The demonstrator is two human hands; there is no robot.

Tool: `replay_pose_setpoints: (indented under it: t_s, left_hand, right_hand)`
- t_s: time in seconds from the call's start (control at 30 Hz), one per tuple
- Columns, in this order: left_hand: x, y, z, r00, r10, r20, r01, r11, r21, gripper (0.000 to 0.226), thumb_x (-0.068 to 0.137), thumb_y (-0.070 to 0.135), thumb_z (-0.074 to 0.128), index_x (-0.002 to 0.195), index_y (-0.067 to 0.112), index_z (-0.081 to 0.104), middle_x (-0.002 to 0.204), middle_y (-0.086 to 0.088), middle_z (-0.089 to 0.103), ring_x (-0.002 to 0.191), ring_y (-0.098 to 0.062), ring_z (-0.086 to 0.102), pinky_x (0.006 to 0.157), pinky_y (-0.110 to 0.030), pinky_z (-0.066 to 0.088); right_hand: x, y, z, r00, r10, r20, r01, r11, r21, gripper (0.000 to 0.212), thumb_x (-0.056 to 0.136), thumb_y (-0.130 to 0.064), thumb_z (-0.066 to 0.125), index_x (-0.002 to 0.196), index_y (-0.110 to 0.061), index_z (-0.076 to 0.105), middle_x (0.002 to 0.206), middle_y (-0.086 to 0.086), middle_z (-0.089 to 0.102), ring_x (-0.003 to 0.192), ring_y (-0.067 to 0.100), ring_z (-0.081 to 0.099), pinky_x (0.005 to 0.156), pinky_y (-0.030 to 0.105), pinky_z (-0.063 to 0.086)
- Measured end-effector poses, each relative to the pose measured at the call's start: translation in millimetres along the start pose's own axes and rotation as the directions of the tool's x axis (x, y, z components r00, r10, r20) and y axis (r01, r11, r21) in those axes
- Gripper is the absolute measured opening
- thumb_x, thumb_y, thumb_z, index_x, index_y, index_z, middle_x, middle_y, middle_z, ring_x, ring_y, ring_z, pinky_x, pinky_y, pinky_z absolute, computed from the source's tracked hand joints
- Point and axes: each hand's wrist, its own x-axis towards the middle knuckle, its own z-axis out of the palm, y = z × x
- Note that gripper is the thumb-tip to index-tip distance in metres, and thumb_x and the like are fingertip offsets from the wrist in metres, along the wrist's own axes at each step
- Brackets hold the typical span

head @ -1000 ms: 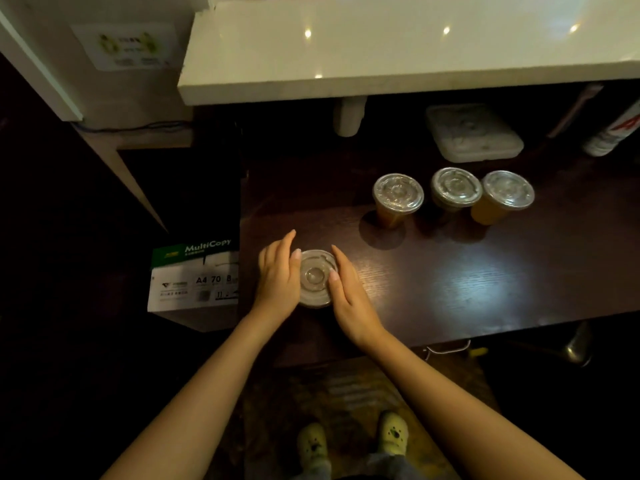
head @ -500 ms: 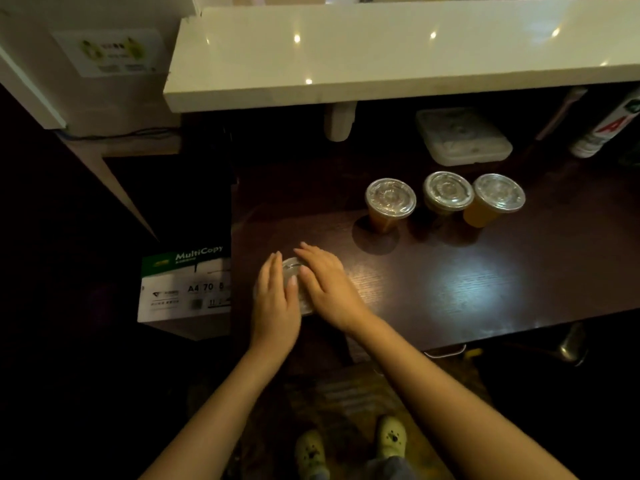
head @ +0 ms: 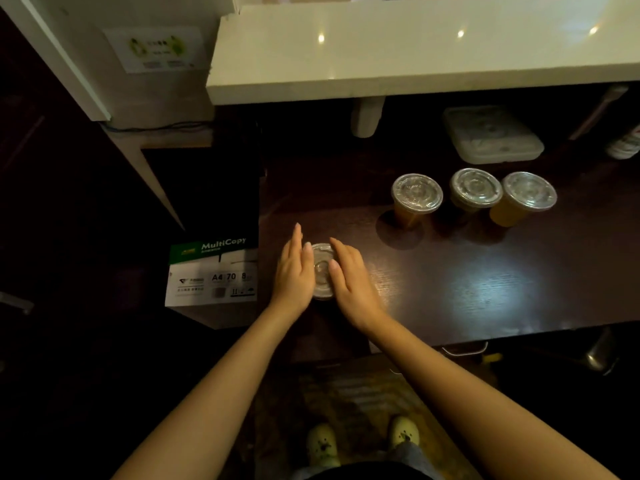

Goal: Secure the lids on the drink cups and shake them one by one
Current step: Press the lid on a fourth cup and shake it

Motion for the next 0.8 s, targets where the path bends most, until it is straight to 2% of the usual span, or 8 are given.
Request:
replay_pose_setpoints:
  t_s: [0.1, 0.17, 0.23, 0.33, 0.47, 0.53, 0.67, 0.8]
  left_hand:
    - [18, -2, -8, 0.998, 0.026, 0.05, -0.03, 0.996, 0.089, 0.051, 0.1, 0.035, 0.022, 0.149, 0.026, 0.01, 0.156, -0.003, 0.021, 0.143, -0.02, 0.018, 0.115, -0.039, 0.018]
    - [29, -1, -18, 0.997, 0.026, 0.07, -0.041, 0.975, 0.217, 0.053, 0.1, 0.038, 0.023, 0.149, 0.026, 0.009, 0.156, -0.002, 0.02, 0.144, -0.02, 0.014, 0.115, -0.044, 0.018]
    - [37, 1, -29, 0.994, 0.076, 0.073, -0.099, 0.912, 0.398, 0.054, 0.099, 0.04, 0.024, 0.149, 0.023, 0.013, 0.154, -0.002, 0.025, 0.142, -0.02, 0.015, 0.112, -0.044, 0.02]
    - [35, 12, -31, 0.976, 0.206, 0.077, -0.212, 0.794, 0.57, 0.052, 0.099, 0.041, 0.026, 0.145, 0.017, 0.029, 0.149, -0.003, 0.035, 0.14, -0.018, 0.023, 0.112, -0.041, 0.019]
    - [15, 23, -7, 0.981, 0.13, 0.143, -0.19, 0.791, 0.582, 0.061, 0.095, 0.051, 0.028, 0.146, 0.017, 0.026, 0.152, -0.003, 0.031, 0.142, -0.018, 0.021, 0.117, -0.041, 0.01]
    - [9, 21, 3, 0.985, 0.104, 0.141, -0.17, 0.757, 0.631, 0.066, 0.093, 0.054, 0.03, 0.147, 0.017, 0.023, 0.154, -0.001, 0.028, 0.144, -0.017, 0.018, 0.118, -0.042, 0.007]
    - [10, 17, 6, 0.984, 0.149, 0.095, -0.175, 0.746, 0.642, 0.066, 0.091, 0.053, 0.035, 0.145, 0.015, 0.028, 0.151, -0.002, 0.034, 0.141, -0.017, 0.025, 0.116, -0.037, 0.018]
    - [9, 19, 5, 0.979, 0.182, 0.092, -0.198, 0.739, 0.644, 0.064, 0.091, 0.052, 0.039, 0.142, 0.013, 0.034, 0.147, -0.002, 0.04, 0.137, -0.017, 0.032, 0.114, -0.036, 0.022]
  right_hand:
    - [-17, 2, 1, 0.998, 0.056, 0.013, -0.056, 0.998, 0.041, 0.056, 0.099, -0.033, 0.035, 0.149, -0.016, 0.015, 0.15, 0.0, 0.028, 0.118, -0.007, 0.029, 0.082, -0.009, 0.026]
    - [-31, 4, 2, 0.997, 0.066, 0.038, -0.07, 0.991, 0.116, 0.064, 0.096, -0.034, 0.045, 0.149, -0.019, 0.013, 0.152, -0.002, 0.026, 0.127, -0.005, 0.028, 0.094, 0.001, 0.027]
    - [-43, 10, 5, 0.998, 0.047, 0.044, -0.054, 0.983, 0.176, 0.071, 0.09, -0.028, 0.058, 0.148, -0.02, 0.017, 0.151, -0.004, 0.029, 0.132, -0.005, 0.03, 0.104, 0.009, 0.028]
    - [-50, 23, 10, 0.995, 0.076, 0.06, -0.088, 0.968, 0.236, 0.076, 0.081, -0.021, 0.07, 0.143, -0.019, 0.026, 0.143, -0.007, 0.038, 0.129, -0.004, 0.038, 0.108, 0.015, 0.033]
    - [-34, 27, 10, 0.986, 0.05, 0.161, -0.094, 0.955, 0.281, 0.077, 0.078, -0.016, 0.073, 0.14, -0.023, 0.028, 0.138, -0.015, 0.038, 0.122, -0.016, 0.036, 0.102, 0.005, 0.03]
    - [-20, 26, 7, 0.977, 0.021, 0.213, -0.086, 0.951, 0.297, 0.074, 0.079, -0.014, 0.072, 0.139, -0.024, 0.03, 0.138, -0.013, 0.041, 0.122, -0.017, 0.037, 0.104, 0.008, 0.03]
    - [2, 28, -1, 0.943, -0.015, 0.331, -0.102, 0.937, 0.334, 0.073, 0.079, -0.008, 0.072, 0.138, -0.021, 0.032, 0.132, -0.011, 0.047, 0.117, -0.013, 0.045, 0.101, 0.009, 0.036]
    - [9, 34, -2, 0.919, 0.004, 0.394, -0.144, 0.934, 0.327, 0.075, 0.077, -0.009, 0.073, 0.14, -0.014, 0.033, 0.128, -0.009, 0.052, 0.117, -0.001, 0.051, 0.099, 0.01, 0.039]
